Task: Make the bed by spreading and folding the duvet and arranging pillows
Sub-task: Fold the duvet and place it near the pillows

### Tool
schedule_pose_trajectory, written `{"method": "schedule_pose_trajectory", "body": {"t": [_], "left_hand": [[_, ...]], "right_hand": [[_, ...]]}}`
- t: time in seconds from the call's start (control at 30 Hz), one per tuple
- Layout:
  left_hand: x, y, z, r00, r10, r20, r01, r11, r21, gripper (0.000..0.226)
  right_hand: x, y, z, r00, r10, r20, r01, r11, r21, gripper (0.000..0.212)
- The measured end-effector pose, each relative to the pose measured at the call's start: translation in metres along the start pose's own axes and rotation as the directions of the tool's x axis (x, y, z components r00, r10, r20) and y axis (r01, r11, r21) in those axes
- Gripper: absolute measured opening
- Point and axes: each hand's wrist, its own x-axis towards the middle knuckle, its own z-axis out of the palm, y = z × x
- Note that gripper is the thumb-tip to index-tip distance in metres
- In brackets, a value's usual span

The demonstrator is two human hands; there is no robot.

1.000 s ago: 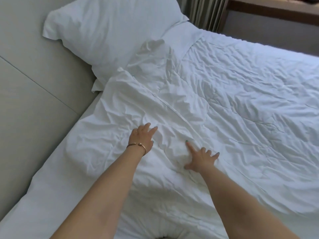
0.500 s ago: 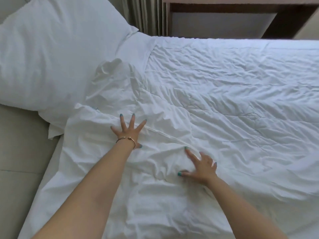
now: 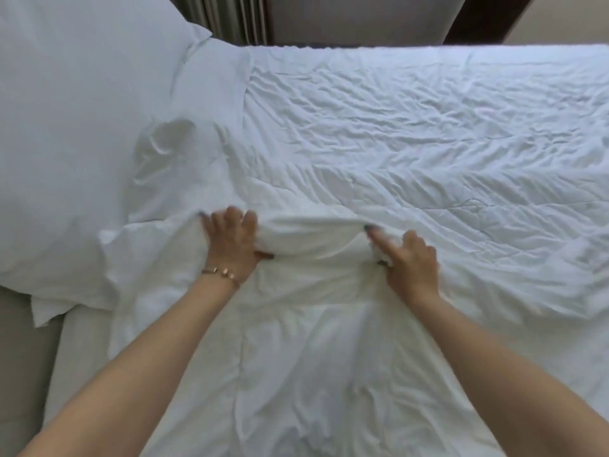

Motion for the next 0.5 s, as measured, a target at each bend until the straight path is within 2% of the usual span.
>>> {"method": "schedule_pose_trajectory", "body": {"t": [0.07,0.1,0.13,0.17,0.23,0.3,0.33,0.4,0.5], "left_hand": [[0.065,0.001,-0.017,0.989,0.098,-0.112,-0.097,0.995,0.013,0.097],[0.093,0.002,-0.022,0.988,0.136,-0.079,-0.131,0.989,0.064,0.099],[0.113,0.005,-0.027,0.991,0.125,0.039,-0.129,0.983,0.128,0.103],[0.124,0.006,-0.030,0.983,0.055,0.174,-0.089,0.978,0.190,0.110],[0.125,-0.002,-0.016,0.910,-0.186,0.372,0.059,0.943,0.328,0.122],[0.108,-0.019,0.006,0.792,-0.382,0.476,0.178,0.891,0.418,0.125],[0.099,-0.031,0.017,0.765,-0.412,0.494,0.202,0.883,0.424,0.124],[0.092,-0.051,0.037,0.782,-0.391,0.484,0.202,0.895,0.398,0.123],[0.097,-0.058,0.065,0.798,-0.335,0.501,0.140,0.911,0.387,0.125]], "right_hand": [[0.047,-0.006,-0.014,0.991,0.125,-0.049,-0.129,0.988,-0.085,0.090],[0.067,-0.010,-0.018,0.974,0.225,0.017,-0.220,0.962,-0.160,0.094],[0.080,-0.013,-0.018,0.943,0.315,0.103,-0.283,0.927,-0.246,0.098],[0.088,-0.019,-0.015,0.914,0.371,0.164,-0.312,0.901,-0.301,0.101],[0.098,-0.036,0.001,0.897,0.345,0.277,-0.267,0.922,-0.281,0.098],[0.101,-0.058,0.025,0.842,0.258,0.475,-0.219,0.966,-0.135,0.092],[0.102,-0.067,0.039,0.781,0.235,0.579,-0.238,0.969,-0.072,0.093],[0.100,-0.077,0.069,0.670,0.247,0.700,-0.305,0.951,-0.043,0.097],[0.098,-0.079,0.104,0.617,0.324,0.717,-0.374,0.923,-0.095,0.101]]}}
